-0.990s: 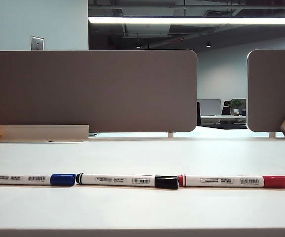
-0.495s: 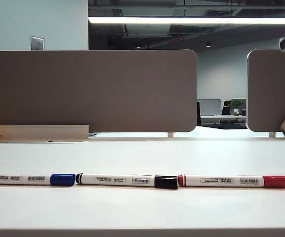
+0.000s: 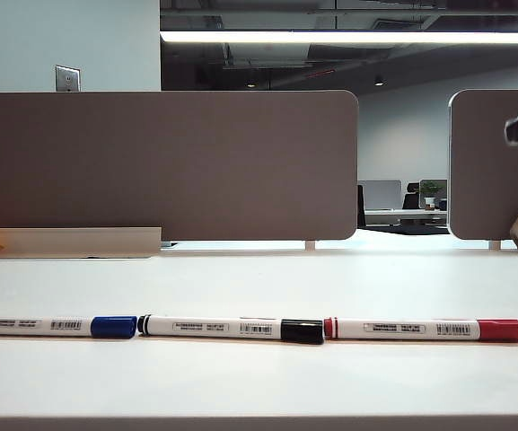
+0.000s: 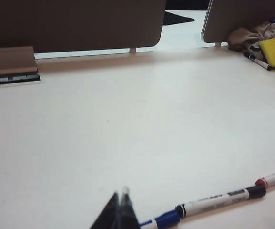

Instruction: Pick up the markers one by one and line them up horizontally in a straight line on the table.

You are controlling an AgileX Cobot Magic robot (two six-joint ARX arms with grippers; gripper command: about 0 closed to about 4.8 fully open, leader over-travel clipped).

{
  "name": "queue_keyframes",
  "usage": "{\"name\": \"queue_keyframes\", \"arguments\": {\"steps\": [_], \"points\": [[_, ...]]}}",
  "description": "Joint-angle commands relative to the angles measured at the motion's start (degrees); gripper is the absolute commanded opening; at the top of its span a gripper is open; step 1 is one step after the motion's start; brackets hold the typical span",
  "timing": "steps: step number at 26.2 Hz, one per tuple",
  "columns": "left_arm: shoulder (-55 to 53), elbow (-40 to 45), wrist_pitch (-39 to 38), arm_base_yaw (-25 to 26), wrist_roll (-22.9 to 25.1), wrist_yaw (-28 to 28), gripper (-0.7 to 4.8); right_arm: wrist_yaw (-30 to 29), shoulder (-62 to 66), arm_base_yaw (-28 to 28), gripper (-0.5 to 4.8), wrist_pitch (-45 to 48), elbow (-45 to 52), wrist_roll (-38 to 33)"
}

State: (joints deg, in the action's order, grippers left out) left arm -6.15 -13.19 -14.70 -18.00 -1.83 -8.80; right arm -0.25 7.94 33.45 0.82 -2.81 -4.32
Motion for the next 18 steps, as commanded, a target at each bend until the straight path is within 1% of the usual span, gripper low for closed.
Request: {"name": "queue_keyframes", "arguments": {"steps": [1, 2, 8, 12, 18], "points": [[0.0, 1.73, 1.25, 0.09, -0.96, -0.28, -0.06, -2.45, -0.09, 0.02, -0.02, 1.18, 1.2, -0.9], [0.0, 2.67, 1.84, 0.09, -1.84, -0.28, -0.06, -3.13, -0.09, 0.02, -0.02, 1.18, 1.51, -1.11], [0.0, 6.01, 3.67, 0.09, -1.86, -0.26, -0.06, -4.48, -0.07, 0.0, -0.02, -0.74, 2.75, -1.7], [-0.02, 7.26, 3.58, 0.09, -1.84, -0.17, -0.05, -5.01, -0.07, 0.0, -0.02, -4.48, 2.75, -1.7], [0.0, 8.68, 2.29, 0.09, -1.84, 0.07, -0.05, -4.59, -0.07, -0.04, -0.01, -5.7, 2.75, -1.68]]}}
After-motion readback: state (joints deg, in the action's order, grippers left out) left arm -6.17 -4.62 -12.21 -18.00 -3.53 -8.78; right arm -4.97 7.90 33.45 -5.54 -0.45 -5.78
